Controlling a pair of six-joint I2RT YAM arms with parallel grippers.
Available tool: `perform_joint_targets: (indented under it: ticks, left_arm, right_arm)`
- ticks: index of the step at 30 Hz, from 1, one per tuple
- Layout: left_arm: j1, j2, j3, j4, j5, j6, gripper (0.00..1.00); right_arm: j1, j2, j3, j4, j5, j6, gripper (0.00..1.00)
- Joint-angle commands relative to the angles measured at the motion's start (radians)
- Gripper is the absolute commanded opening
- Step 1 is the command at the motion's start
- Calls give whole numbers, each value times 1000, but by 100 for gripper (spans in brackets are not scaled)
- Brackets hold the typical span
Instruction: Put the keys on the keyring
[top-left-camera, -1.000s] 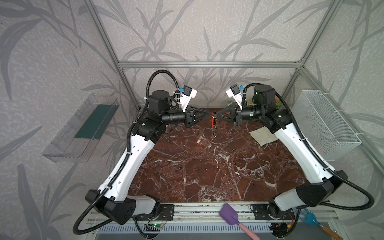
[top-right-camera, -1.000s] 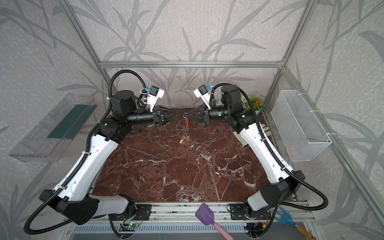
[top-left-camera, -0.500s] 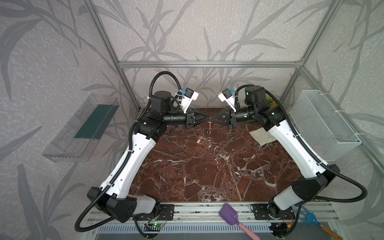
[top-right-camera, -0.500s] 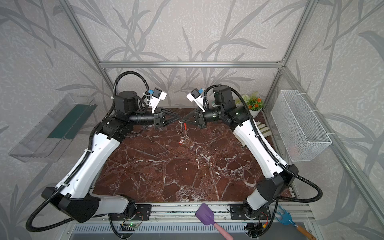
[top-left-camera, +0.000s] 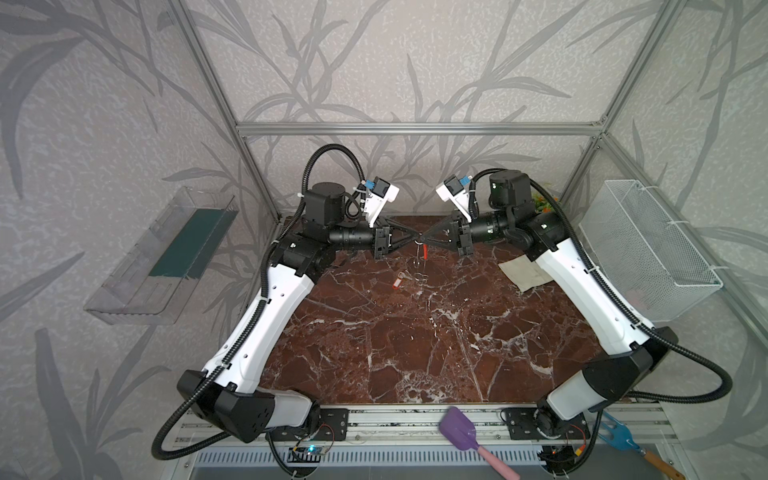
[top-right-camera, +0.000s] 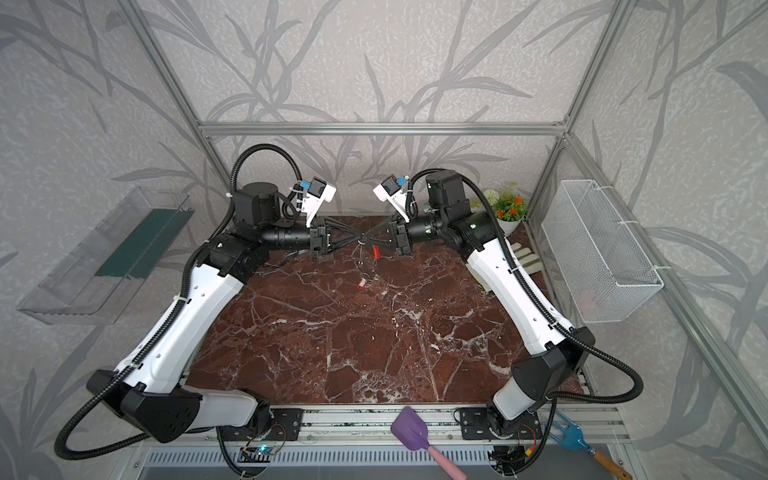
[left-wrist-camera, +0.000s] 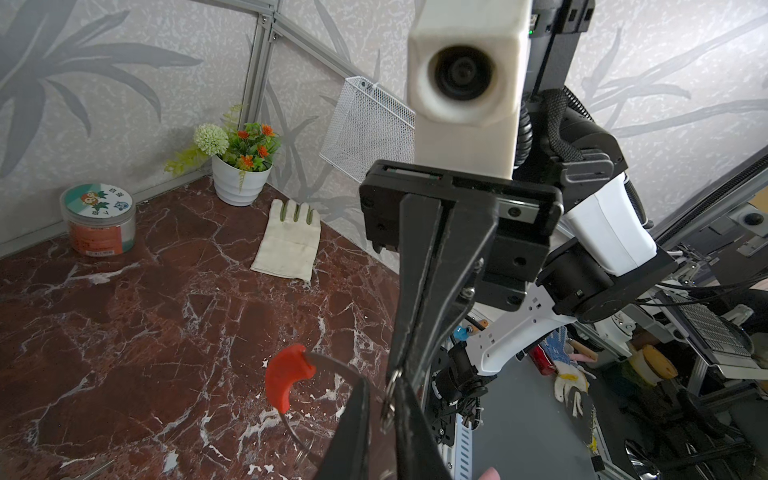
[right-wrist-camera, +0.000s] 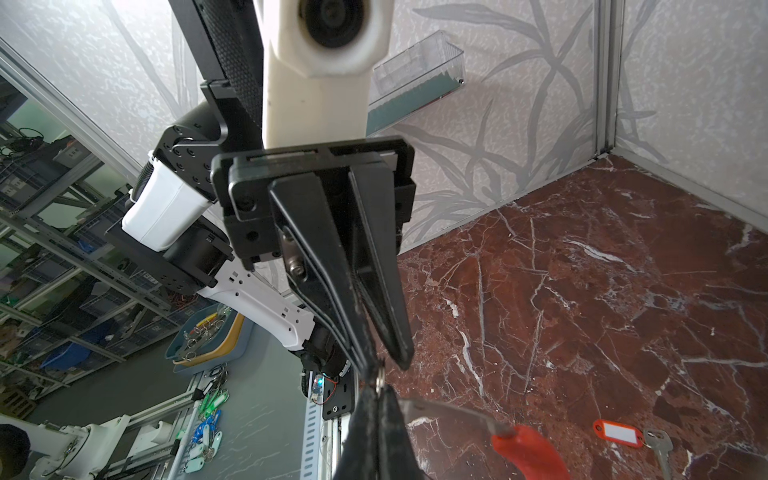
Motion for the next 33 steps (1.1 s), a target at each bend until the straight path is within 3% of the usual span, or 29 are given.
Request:
perform_joint_targets:
  ticks: [1, 10, 13, 19, 22, 24, 28, 33]
  left_arm:
    - [-2, 12, -7, 31, 39, 0, 13]
    - [-6, 18, -9, 38, 78, -10, 10]
    - [-9, 18, -10, 35, 79, -9, 3]
    - [-16, -3, -33, 84, 5, -40, 0]
    - [-16, -30, -71, 166, -50, -82, 0]
    - [-16, -54, -107, 266, -74, -134, 0]
    - [-16, -89, -180, 496, -142, -260, 0]
    - [-18, -104, -227, 665, -242, -335, 0]
  right_arm:
    - [4, 5, 35, 33, -29, 15, 0]
    - [4, 1, 34, 45, -18, 20, 0]
    - [3, 0, 34, 51, -19, 28, 0]
    - [1, -27, 0, 99, 44, 49, 0]
    - [-19, -74, -74, 207, 81, 110, 4]
    - [-50, -113, -149, 341, 106, 204, 21]
    - [-122, -201, -344, 675, 175, 408, 22]
    - [-146, -243, -425, 788, 235, 480, 23]
